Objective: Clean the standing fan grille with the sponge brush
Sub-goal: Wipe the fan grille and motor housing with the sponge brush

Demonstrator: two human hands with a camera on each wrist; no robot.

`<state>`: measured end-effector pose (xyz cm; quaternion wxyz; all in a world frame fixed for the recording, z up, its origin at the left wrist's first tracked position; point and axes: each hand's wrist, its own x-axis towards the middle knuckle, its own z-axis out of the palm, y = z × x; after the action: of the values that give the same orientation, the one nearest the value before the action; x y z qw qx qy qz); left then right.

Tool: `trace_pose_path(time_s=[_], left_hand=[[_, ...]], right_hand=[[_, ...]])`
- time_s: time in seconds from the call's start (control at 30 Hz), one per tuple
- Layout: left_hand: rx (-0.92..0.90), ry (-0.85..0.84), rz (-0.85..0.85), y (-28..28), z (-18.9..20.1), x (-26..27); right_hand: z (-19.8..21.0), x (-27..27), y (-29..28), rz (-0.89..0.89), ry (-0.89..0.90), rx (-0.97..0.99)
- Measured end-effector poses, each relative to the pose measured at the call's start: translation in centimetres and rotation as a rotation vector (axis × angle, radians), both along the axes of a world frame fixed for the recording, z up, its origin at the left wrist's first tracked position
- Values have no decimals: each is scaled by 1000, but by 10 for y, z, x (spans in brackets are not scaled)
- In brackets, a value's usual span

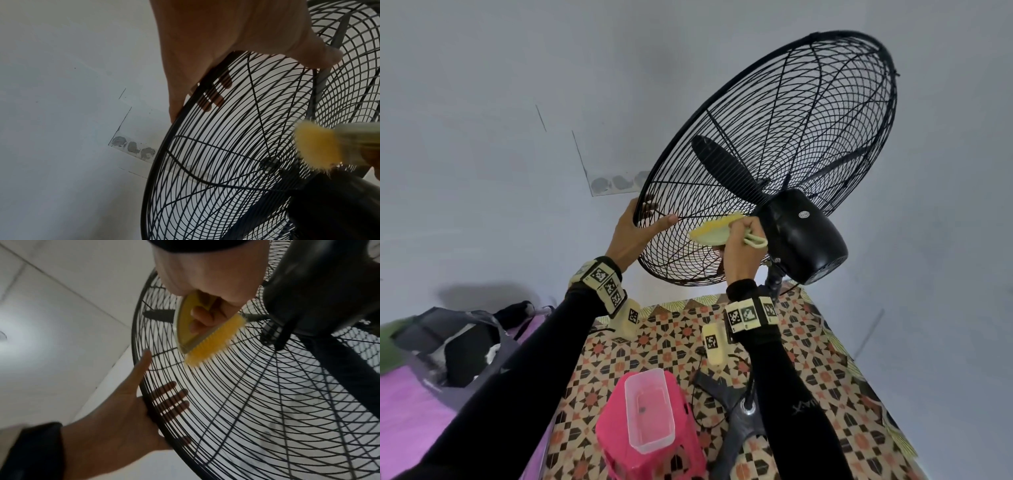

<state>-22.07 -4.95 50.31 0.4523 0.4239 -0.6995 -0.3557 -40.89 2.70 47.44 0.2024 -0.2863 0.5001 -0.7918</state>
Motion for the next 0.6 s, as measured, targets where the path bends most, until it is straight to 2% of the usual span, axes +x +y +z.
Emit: trace_pose_path(time_s=[0.07, 0.2, 0.37, 0.43, 0.53, 0.6], left_hand=[[1, 5, -2, 0, -1, 0], [2, -6, -7, 2, 1, 0], [-3, 2, -7, 0, -2, 0], [0, 9, -1, -2, -3, 1], [14, 10, -10, -3, -2, 1], [0, 12, -17, -3, -3, 2]], right_hand=[[-4, 0, -7, 2, 18, 11], [-24, 2, -10, 148, 46, 283], [-3, -9, -3, 8, 18, 20], [-8, -8, -12, 39, 47, 103], [-24, -11, -17, 131, 129, 336], [-20, -17, -15, 48, 122, 294]])
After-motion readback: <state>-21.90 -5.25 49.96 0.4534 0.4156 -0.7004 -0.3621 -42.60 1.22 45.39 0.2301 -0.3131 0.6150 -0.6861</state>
